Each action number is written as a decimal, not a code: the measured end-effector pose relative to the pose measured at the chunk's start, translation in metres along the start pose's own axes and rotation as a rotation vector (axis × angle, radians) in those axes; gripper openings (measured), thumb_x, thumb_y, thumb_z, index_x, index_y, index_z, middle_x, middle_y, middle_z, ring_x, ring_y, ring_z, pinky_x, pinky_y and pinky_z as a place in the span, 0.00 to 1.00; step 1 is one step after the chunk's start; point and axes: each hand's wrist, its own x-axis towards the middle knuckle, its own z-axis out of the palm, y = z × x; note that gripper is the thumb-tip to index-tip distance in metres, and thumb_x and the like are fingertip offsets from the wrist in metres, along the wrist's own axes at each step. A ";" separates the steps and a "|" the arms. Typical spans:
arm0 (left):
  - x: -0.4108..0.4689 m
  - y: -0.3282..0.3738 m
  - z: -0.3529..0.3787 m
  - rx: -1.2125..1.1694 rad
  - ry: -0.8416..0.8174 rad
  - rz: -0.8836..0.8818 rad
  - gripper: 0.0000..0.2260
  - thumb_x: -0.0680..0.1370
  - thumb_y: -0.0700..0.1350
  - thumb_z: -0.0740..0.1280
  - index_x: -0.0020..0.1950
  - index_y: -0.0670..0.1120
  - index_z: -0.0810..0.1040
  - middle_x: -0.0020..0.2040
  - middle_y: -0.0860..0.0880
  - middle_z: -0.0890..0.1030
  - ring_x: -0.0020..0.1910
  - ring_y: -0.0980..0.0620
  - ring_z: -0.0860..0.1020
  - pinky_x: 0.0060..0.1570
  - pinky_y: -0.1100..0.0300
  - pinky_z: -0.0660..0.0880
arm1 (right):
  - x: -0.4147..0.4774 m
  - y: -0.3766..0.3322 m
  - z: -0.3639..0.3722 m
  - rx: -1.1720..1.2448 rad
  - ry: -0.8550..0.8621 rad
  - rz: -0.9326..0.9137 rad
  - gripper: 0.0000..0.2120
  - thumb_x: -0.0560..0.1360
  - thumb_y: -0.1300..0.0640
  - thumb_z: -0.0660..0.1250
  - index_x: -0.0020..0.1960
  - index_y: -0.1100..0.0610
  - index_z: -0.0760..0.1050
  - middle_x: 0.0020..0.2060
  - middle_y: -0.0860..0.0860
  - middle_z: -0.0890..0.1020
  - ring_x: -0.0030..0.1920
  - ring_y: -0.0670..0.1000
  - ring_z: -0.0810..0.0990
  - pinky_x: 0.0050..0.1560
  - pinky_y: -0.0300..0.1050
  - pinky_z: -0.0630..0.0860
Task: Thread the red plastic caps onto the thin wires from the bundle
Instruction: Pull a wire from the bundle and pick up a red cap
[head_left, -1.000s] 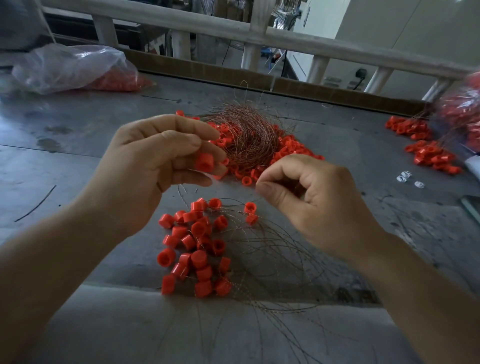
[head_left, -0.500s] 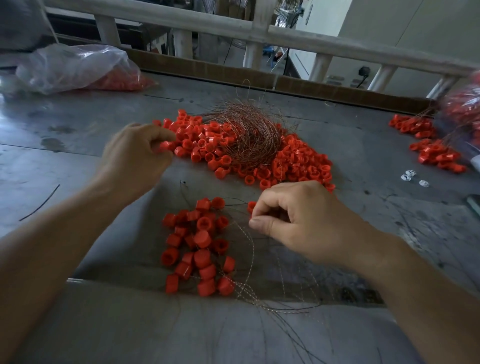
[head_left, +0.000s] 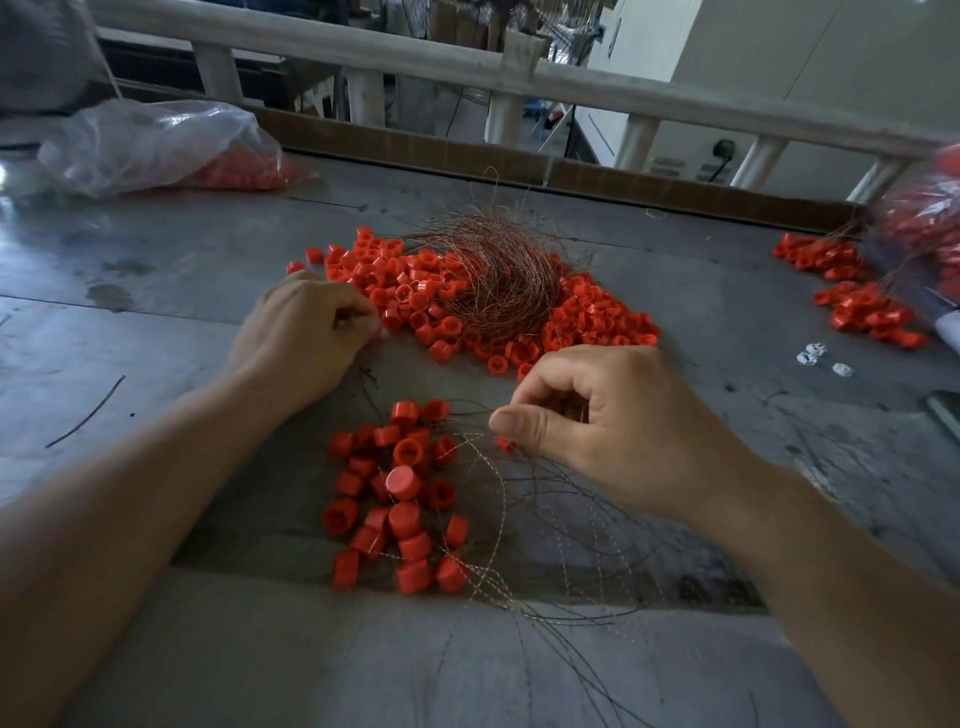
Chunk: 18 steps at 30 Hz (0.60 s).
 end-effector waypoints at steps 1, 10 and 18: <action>-0.001 0.001 -0.001 -0.002 0.001 0.007 0.06 0.75 0.43 0.67 0.49 0.46 0.82 0.44 0.50 0.73 0.45 0.52 0.69 0.46 0.58 0.65 | 0.000 0.000 0.000 -0.001 0.006 0.000 0.23 0.64 0.36 0.59 0.39 0.55 0.80 0.32 0.45 0.79 0.37 0.42 0.76 0.37 0.33 0.72; -0.006 0.012 -0.009 -0.078 0.049 0.014 0.03 0.75 0.39 0.66 0.44 0.43 0.79 0.38 0.53 0.75 0.40 0.50 0.74 0.41 0.58 0.66 | 0.004 0.011 -0.002 -0.053 0.155 0.063 0.12 0.69 0.45 0.67 0.37 0.53 0.79 0.30 0.42 0.77 0.35 0.41 0.75 0.37 0.32 0.71; -0.025 0.035 -0.018 -0.337 0.007 0.025 0.10 0.73 0.37 0.69 0.52 0.47 0.81 0.42 0.54 0.77 0.42 0.53 0.77 0.48 0.60 0.74 | 0.022 0.035 0.000 -0.064 0.290 0.178 0.12 0.71 0.54 0.71 0.53 0.54 0.78 0.31 0.40 0.75 0.33 0.40 0.73 0.39 0.35 0.72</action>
